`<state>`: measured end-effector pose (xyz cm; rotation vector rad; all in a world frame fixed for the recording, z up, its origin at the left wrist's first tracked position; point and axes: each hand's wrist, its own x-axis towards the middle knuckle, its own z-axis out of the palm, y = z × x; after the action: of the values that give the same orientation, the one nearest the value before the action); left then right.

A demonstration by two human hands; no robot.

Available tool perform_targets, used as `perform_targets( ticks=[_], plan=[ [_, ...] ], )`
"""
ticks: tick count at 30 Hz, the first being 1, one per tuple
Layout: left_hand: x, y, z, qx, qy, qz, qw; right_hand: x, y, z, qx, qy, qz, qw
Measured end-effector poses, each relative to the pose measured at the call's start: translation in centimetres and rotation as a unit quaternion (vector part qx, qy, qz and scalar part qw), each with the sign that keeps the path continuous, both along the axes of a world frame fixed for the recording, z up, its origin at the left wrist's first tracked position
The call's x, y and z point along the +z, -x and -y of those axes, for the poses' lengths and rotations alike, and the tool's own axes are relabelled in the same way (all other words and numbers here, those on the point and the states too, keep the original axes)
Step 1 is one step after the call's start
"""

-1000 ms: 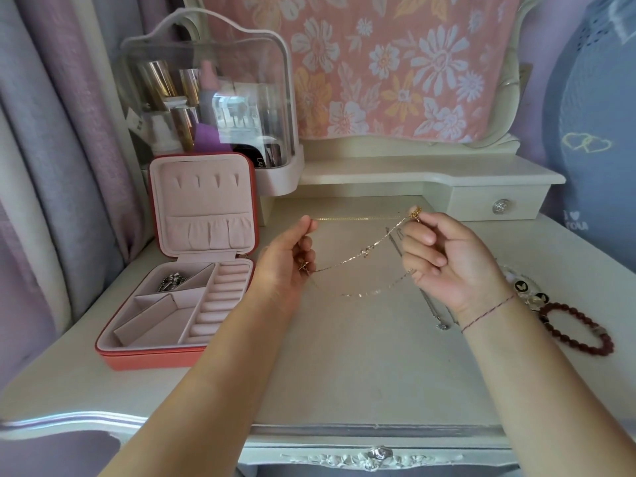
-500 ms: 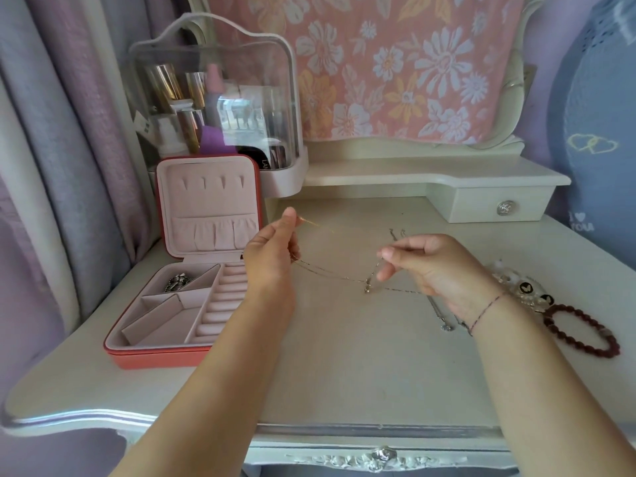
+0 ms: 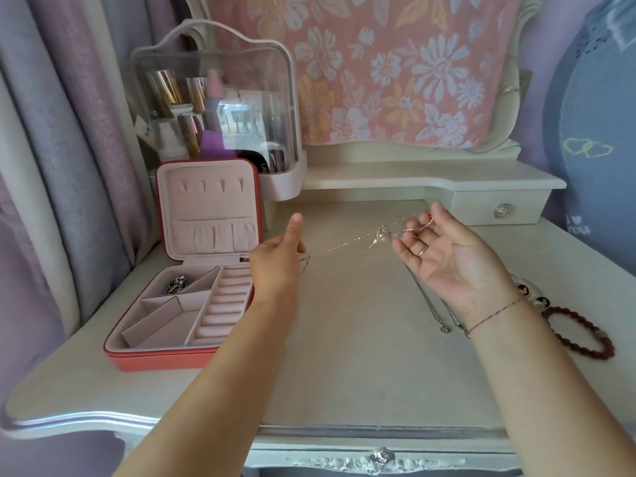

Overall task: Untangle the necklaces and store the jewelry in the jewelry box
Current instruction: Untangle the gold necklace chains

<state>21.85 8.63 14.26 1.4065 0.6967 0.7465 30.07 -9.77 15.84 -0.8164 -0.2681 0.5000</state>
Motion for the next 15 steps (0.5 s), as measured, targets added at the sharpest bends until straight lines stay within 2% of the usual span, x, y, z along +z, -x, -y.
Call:
perform_targets(
  ticks=[6,9,15],
  plan=[
    [0.03,-0.3,-0.36,-0.04,0.136,0.041,0.989,0.38,0.25,-0.06,0.036,-0.071,-0.011,0.997],
    [-0.17,-0.49,-0.17,-0.073,0.138,0.06,0.986,0.54,0.31,0.29,0.079,-0.089,0.001,0.993],
    [-0.75,-0.76,-0.63,-0.087,0.129,0.081,0.984,0.72,0.34,0.6,0.071,-0.077,0.025,0.994]
  ],
)
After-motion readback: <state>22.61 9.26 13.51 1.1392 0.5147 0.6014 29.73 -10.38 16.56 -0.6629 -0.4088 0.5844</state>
